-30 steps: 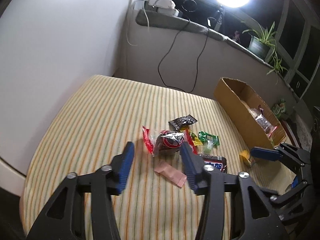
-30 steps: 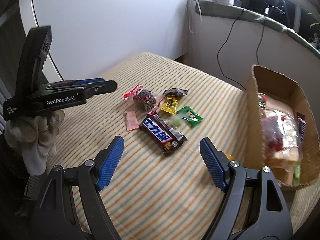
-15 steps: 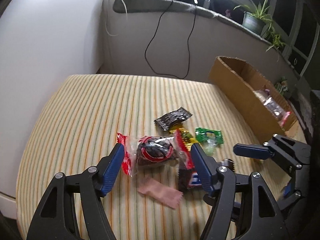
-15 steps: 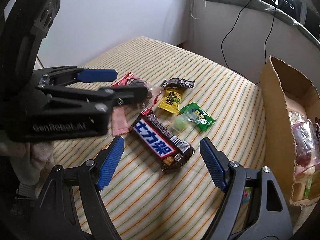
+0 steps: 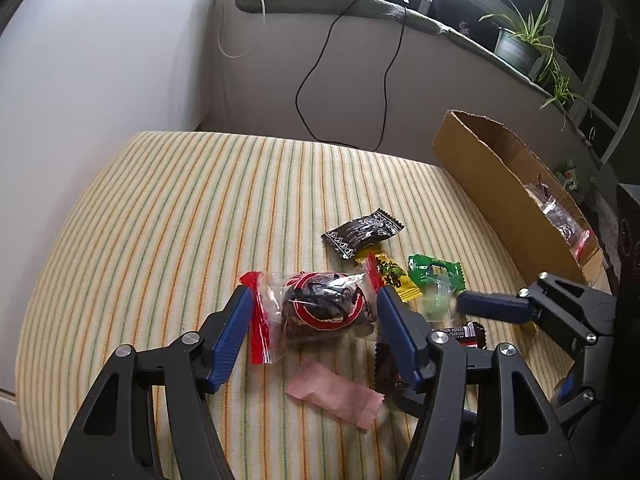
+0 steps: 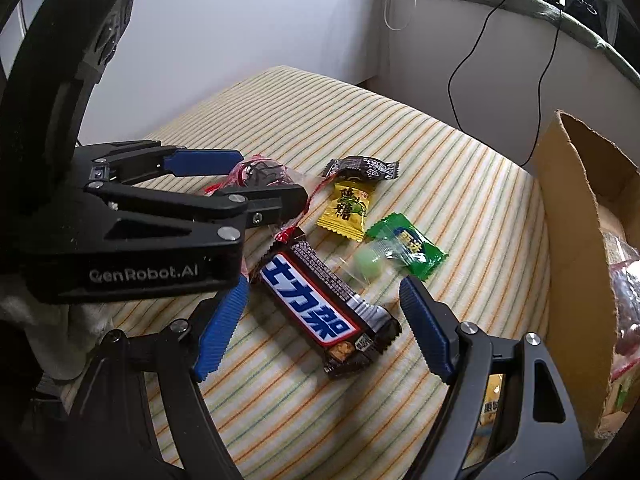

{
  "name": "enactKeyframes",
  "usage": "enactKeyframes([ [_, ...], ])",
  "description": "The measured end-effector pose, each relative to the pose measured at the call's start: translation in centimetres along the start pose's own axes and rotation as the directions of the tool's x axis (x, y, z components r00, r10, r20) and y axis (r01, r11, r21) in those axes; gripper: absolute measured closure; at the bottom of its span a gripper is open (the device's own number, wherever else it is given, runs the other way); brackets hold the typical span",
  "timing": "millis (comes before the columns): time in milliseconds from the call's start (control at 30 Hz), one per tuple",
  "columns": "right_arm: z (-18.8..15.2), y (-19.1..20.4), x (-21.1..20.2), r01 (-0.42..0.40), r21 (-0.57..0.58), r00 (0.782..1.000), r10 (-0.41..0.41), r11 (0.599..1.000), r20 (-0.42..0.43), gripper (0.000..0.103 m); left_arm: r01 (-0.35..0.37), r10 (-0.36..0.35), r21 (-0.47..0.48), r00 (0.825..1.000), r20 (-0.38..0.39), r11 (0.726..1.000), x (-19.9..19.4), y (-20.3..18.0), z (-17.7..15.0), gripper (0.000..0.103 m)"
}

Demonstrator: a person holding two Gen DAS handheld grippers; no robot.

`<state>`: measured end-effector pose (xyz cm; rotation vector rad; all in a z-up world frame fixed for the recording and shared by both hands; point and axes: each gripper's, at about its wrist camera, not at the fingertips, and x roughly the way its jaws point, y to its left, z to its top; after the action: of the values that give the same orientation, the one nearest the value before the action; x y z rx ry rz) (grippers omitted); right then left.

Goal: Organize snacks
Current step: 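Grasp the red-wrapped round chocolate with the left gripper while the right grasps the blue candy bar, then carry both candies into the box and open both grippers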

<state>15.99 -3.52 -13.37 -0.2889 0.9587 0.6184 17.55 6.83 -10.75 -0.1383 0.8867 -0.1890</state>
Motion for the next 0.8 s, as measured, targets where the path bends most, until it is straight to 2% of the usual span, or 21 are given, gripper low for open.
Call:
enactKeyframes([
  [167,0.1,0.1,0.6,0.0,-0.007,1.0,-0.001,1.0,-0.017,0.04,-0.009,0.009,0.013,1.0,0.005,1.0,0.0,-0.3,-0.1,0.043],
  [200,0.0,0.1,0.6,0.004,-0.007,1.0,-0.004,1.0,-0.018,0.05,-0.01,0.01,0.013,1.0,0.007,1.0,0.0,-0.4,-0.1,0.044],
  [233,0.0,0.1,0.4,0.001,-0.006,1.0,-0.001,1.0,-0.018,0.056,-0.012,0.012,0.012,1.0,0.01,1.0,-0.1,-0.4,-0.1,0.045],
  [300,-0.1,0.0,0.3,-0.006,-0.001,1.0,0.006,1.0,-0.02,0.061,-0.011,0.011,0.004,1.0,0.016,1.0,-0.1,-0.5,-0.1,0.047],
  [500,-0.7,0.0,-0.3,-0.011,0.008,1.0,0.011,1.0,-0.017,0.068,0.004,-0.003,-0.026,1.0,0.028,1.0,-0.5,0.0,-0.2,0.053],
  [800,-1.3,-0.7,-2.6,-0.031,0.058,0.999,0.028,0.998,0.037,0.068,0.01,-0.006,-0.058,0.998,0.062,0.998,-2.4,0.7,-0.3,0.056],
])
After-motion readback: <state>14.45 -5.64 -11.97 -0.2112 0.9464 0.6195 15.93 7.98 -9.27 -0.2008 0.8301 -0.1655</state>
